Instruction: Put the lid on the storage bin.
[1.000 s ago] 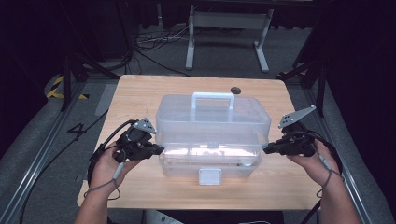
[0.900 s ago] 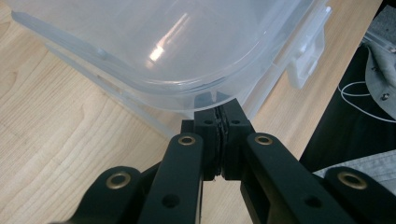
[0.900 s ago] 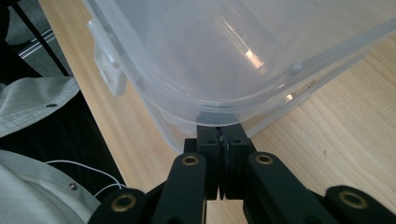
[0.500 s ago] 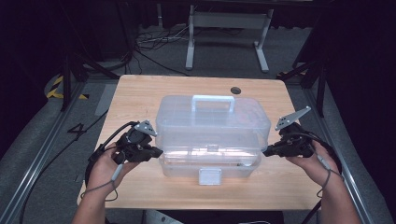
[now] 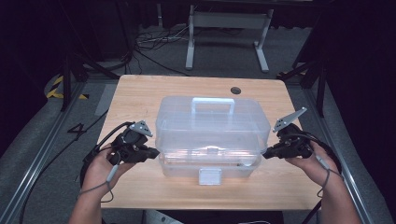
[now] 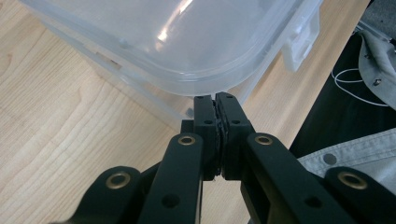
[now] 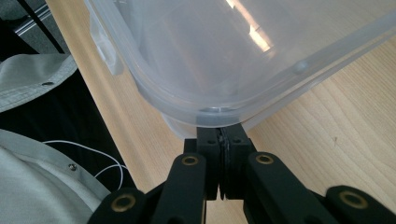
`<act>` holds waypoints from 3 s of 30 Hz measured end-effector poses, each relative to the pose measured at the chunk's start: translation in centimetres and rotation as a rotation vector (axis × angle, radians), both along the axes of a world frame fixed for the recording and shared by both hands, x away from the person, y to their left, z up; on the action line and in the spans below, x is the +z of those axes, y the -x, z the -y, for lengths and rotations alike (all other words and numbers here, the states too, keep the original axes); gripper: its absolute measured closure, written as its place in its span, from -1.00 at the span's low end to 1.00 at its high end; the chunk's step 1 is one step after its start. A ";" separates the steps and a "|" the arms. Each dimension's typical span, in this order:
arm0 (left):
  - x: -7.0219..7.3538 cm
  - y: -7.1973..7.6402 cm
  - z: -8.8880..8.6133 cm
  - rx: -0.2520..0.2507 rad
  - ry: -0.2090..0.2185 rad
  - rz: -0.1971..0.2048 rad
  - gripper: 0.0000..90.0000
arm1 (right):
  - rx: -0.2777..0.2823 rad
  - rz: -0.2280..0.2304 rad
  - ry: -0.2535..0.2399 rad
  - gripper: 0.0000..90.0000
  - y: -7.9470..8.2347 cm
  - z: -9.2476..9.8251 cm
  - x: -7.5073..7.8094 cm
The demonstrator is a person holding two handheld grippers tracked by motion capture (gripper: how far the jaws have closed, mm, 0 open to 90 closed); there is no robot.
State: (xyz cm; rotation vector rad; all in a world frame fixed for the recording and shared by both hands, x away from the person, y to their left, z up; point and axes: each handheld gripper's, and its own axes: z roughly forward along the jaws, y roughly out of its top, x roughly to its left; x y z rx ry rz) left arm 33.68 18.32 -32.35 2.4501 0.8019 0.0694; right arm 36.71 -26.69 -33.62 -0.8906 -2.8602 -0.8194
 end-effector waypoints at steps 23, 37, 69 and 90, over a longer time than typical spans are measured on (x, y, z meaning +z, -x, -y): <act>-1.2 -0.7 0.1 0.005 -0.026 -0.051 0.95 | 0.032 -0.044 0.038 0.98 -0.2 -0.3 -0.7; -1.8 -0.9 0.5 -0.011 -0.059 -0.079 0.95 | 0.053 -0.067 0.066 0.97 -0.3 -0.6 -1.3; -3.0 -1.0 1.4 -0.044 -0.142 -0.134 0.95 | 0.082 -0.121 0.109 0.95 -0.4 -0.8 -2.1; -4.1 -1.3 0.9 -0.055 -0.175 -0.196 0.84 | 0.087 -0.159 0.123 0.83 -0.5 -0.2 -2.7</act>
